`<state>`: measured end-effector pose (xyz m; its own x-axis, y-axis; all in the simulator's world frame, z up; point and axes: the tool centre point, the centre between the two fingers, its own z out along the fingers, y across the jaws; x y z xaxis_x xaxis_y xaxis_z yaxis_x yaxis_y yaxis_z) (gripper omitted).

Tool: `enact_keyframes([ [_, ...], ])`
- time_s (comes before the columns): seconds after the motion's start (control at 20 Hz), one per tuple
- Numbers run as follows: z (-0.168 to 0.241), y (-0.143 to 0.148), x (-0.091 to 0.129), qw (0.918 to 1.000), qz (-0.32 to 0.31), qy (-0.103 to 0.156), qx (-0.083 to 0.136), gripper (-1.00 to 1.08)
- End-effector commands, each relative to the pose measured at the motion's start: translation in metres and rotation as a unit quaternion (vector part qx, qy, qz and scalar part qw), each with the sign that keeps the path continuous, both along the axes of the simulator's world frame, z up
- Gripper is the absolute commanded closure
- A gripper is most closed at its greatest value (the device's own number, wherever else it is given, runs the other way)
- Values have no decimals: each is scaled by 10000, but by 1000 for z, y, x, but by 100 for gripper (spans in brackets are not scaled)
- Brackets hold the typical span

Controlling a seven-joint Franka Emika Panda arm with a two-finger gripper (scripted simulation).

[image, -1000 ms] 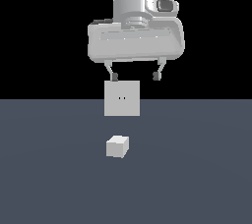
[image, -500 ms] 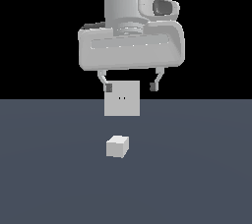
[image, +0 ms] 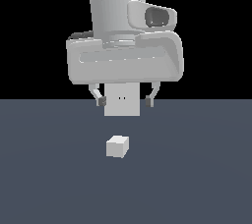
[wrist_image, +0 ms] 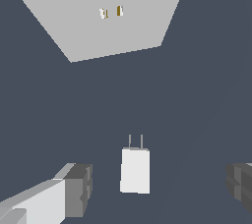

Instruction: Plug the charger into the wall socket.

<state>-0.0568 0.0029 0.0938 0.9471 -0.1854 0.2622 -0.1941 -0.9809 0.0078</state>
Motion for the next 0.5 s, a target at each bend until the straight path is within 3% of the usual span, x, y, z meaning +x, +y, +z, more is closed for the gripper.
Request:
enact_keyframes([
  [0.0, -7, 3, -3, 9999, -62, -137, -13, -92],
  [0.45, -25, 9, -8, 9986, -226, -463, -70, -92],
])
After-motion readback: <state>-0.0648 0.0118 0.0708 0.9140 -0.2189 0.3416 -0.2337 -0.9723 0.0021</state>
